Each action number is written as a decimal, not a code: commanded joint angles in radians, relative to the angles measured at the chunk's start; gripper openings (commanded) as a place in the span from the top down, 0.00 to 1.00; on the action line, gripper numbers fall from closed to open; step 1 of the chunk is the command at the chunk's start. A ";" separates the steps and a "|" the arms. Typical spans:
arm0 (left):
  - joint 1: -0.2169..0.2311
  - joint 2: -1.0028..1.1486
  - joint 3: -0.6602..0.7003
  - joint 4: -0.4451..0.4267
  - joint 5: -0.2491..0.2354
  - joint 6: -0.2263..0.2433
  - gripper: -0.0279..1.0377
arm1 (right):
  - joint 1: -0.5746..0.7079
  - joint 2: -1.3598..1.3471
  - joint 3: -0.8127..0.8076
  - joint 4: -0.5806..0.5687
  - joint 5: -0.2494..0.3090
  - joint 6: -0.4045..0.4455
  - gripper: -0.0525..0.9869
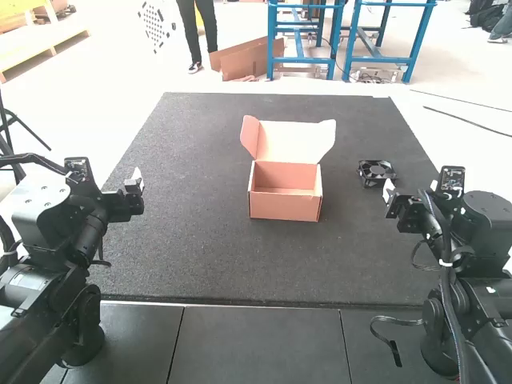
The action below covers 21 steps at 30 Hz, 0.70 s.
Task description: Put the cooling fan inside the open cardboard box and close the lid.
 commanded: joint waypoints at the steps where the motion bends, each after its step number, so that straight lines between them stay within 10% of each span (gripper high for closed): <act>1: -0.001 -0.012 -0.007 0.016 -0.003 -0.001 0.07 | -0.015 -0.010 -0.004 0.002 -0.005 -0.007 0.07; 13: 0.001 -0.014 -0.004 0.251 0.039 0.022 0.07 | -0.013 -0.010 0.003 0.232 0.029 0.043 0.07; 21: -0.002 -0.003 0.087 0.252 0.046 0.022 0.07 | -0.013 0.030 0.096 0.244 0.040 0.047 0.07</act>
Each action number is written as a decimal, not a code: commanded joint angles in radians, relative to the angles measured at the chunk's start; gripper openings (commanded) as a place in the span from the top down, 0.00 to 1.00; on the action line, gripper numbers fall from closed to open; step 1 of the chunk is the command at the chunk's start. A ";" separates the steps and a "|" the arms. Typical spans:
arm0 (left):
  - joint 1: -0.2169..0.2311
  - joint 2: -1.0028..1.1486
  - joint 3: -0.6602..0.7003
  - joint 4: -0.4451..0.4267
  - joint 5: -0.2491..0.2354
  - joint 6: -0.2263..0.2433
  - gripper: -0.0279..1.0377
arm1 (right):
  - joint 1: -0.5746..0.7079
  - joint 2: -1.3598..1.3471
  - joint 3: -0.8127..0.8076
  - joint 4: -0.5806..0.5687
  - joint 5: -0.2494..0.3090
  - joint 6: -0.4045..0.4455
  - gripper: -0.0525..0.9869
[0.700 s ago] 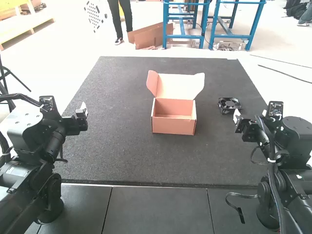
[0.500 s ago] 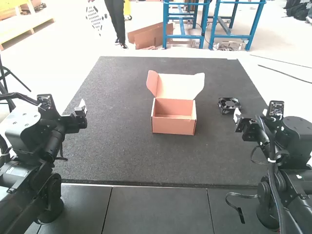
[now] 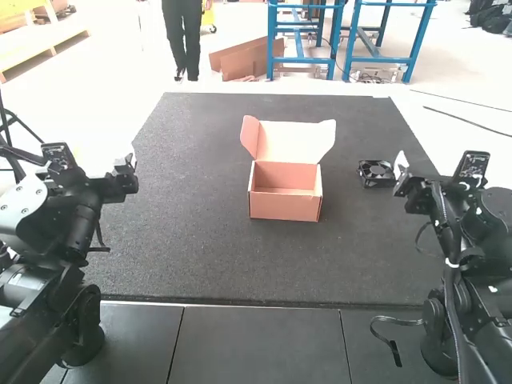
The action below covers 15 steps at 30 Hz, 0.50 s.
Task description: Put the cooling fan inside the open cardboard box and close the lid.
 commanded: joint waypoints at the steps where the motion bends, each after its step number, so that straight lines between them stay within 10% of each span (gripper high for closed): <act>1: -0.003 0.008 0.086 0.002 0.016 0.015 0.07 | -0.012 0.045 0.090 0.023 0.018 0.014 0.07; 15: -0.003 0.424 0.360 -0.022 0.023 0.013 0.07 | -0.012 0.591 0.474 -0.089 0.051 0.088 0.07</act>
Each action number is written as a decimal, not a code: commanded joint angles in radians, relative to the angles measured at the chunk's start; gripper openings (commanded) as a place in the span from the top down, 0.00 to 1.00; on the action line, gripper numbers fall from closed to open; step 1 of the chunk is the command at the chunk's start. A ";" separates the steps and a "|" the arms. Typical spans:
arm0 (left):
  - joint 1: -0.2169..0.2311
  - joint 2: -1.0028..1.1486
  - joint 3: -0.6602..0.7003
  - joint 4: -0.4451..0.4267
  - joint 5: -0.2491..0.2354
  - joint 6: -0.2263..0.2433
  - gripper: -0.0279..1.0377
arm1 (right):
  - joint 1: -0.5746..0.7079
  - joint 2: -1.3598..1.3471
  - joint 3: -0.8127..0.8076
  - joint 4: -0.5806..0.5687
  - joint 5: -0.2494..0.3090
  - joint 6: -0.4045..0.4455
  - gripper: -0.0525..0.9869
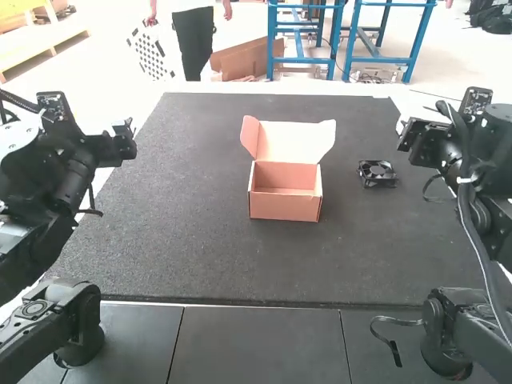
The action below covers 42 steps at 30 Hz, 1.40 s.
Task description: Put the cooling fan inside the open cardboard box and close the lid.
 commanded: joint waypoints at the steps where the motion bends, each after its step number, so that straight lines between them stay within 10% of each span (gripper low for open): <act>1: -0.001 0.101 0.111 -0.034 0.008 0.008 0.07 | -0.012 0.067 0.114 -0.057 0.028 0.040 0.07; 15: 0.004 0.480 0.450 -0.335 -0.001 -0.064 0.07 | -0.031 0.381 0.361 -0.358 0.026 0.106 0.07; 25: -0.022 0.607 0.562 -0.542 0.002 -0.060 0.07 | -0.289 0.677 0.678 -0.619 -0.074 -0.118 0.08; 32: -0.031 0.627 0.562 -0.543 0.003 -0.058 0.07 | -0.302 0.921 0.876 -0.823 -0.192 -0.130 0.08; 42: -0.031 0.644 0.578 -0.571 0.019 -0.057 0.06 | -0.296 1.136 0.958 -0.852 -0.150 -0.228 0.08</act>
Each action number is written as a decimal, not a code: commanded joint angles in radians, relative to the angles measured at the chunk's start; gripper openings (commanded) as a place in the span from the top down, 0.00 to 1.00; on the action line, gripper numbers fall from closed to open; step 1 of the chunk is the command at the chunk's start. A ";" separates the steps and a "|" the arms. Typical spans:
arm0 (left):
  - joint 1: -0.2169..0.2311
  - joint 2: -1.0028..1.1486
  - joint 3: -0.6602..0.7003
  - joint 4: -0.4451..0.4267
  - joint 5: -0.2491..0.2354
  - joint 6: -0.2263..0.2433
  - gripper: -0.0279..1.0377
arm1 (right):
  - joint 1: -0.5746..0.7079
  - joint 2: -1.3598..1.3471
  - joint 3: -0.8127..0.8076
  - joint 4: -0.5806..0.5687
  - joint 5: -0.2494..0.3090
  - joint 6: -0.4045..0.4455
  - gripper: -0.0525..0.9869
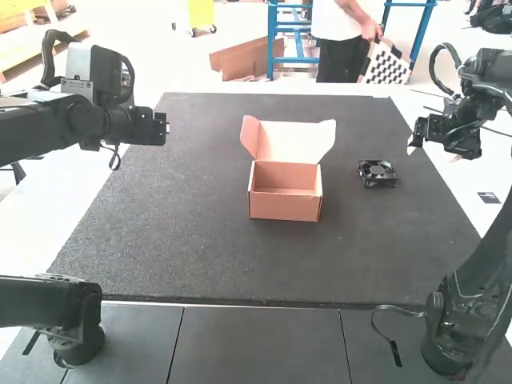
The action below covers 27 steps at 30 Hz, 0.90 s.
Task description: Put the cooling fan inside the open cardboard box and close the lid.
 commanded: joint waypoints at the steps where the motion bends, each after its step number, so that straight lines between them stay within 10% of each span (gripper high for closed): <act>1: -0.005 -0.001 0.045 -0.004 0.013 -0.006 0.06 | -0.003 0.044 0.039 -0.001 0.016 -0.081 0.08; 27: -0.005 0.049 0.062 -0.036 0.046 0.013 0.06 | -0.003 0.615 0.648 -0.253 -0.007 -0.165 0.08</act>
